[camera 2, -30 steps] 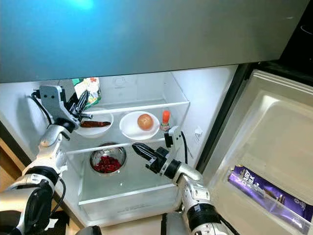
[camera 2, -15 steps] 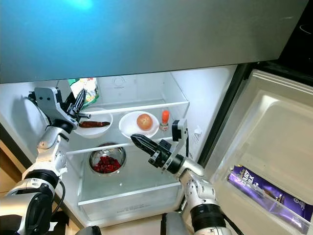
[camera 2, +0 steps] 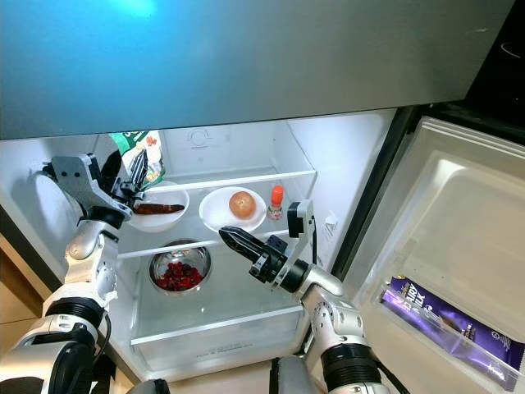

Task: Restocking fridge

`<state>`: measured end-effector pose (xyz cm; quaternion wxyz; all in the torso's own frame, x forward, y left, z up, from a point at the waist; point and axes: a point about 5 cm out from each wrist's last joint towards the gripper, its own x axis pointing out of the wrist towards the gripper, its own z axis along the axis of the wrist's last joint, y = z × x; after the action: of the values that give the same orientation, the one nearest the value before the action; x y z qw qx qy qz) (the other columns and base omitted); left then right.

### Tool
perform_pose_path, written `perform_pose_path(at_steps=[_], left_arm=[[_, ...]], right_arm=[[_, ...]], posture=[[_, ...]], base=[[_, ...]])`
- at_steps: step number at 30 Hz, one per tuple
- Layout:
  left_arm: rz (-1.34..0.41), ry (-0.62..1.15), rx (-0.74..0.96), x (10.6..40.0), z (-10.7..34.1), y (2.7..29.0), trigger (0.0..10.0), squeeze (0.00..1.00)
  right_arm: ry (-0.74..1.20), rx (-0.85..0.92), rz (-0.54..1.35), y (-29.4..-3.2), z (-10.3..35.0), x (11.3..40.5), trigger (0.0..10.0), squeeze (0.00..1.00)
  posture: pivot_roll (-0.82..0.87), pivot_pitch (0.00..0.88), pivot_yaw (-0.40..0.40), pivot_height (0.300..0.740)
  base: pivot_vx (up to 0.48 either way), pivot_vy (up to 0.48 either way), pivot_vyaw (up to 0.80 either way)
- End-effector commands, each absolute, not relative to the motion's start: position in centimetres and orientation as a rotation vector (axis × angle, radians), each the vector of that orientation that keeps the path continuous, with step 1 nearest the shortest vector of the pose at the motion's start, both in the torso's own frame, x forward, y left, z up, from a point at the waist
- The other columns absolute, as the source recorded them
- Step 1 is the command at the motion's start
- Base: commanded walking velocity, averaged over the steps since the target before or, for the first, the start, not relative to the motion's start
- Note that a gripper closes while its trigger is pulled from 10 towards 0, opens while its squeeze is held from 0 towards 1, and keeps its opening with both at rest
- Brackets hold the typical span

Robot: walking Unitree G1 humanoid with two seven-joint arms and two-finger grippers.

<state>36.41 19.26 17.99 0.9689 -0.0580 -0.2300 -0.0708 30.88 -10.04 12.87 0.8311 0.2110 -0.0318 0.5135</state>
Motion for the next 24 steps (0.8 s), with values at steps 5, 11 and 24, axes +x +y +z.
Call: perform_pose_path(at_steps=[5,11,24], left_arm=[[-0.098,-0.464,-0.107,35.9,17.4,19.2,10.0,1.0],[-0.059,-0.468,-0.097,35.6,17.2,19.2,10.0,1.0],[0.025,-0.453,-0.057,34.9,16.4,18.2,10.0,0.0]], right_arm=[[-0.06,0.452,1.096,-9.9,12.7,30.6,10.0,0.0],[-0.055,0.452,1.102,-9.9,12.6,30.5,10.0,0.0],[-0.045,0.445,1.112,-9.8,12.5,30.4,10.0,0.0]], posture=[[-0.11,0.0,-0.029,0.6],[-0.11,0.0,-0.026,0.6],[-0.1,0.0,-0.027,0.6]], base=[[0.0,0.0,0.0],[0.0,0.0,0.0],[0.0,0.0,0.0]])
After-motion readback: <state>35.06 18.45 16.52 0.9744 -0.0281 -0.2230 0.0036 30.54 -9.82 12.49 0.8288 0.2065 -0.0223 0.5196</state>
